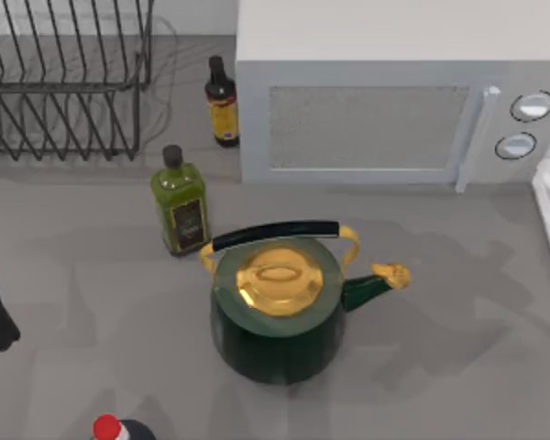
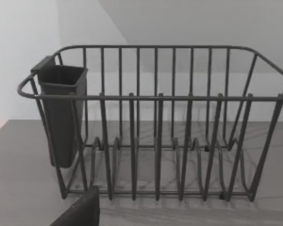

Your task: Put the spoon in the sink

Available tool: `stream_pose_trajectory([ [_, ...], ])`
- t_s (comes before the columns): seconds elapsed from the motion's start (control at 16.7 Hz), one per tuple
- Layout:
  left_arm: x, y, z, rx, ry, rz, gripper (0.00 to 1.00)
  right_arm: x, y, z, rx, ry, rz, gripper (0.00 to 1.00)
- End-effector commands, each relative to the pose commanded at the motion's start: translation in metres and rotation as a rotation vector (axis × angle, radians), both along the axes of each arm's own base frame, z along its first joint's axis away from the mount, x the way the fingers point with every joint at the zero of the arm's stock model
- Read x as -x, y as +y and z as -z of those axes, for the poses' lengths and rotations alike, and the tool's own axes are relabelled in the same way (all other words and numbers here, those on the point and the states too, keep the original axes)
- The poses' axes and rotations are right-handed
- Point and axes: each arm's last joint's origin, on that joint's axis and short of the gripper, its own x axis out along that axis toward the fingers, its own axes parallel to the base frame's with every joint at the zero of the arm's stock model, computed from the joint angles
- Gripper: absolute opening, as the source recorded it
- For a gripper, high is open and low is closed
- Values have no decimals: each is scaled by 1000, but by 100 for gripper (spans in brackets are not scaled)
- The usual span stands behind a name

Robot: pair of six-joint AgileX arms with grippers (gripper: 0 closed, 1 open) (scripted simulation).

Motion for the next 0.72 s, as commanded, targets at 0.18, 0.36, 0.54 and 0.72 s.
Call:
stream_pose_trajectory([
  [0.18, 0, 0, 0, 0, 0, 0, 100, -58, -10, -6, -2, -11, -5, 0],
  [0.36, 0, 0, 0, 0, 0, 0, 100, -106, -22, -3, -1, -38, -2, 0],
  [0.54, 0, 0, 0, 0, 0, 0, 100, -137, -33, 8, 0, -68, 8, 0],
  [0.72, 0, 0, 0, 0, 0, 0, 100, -154, -43, 23, 1, -89, 20, 0],
])
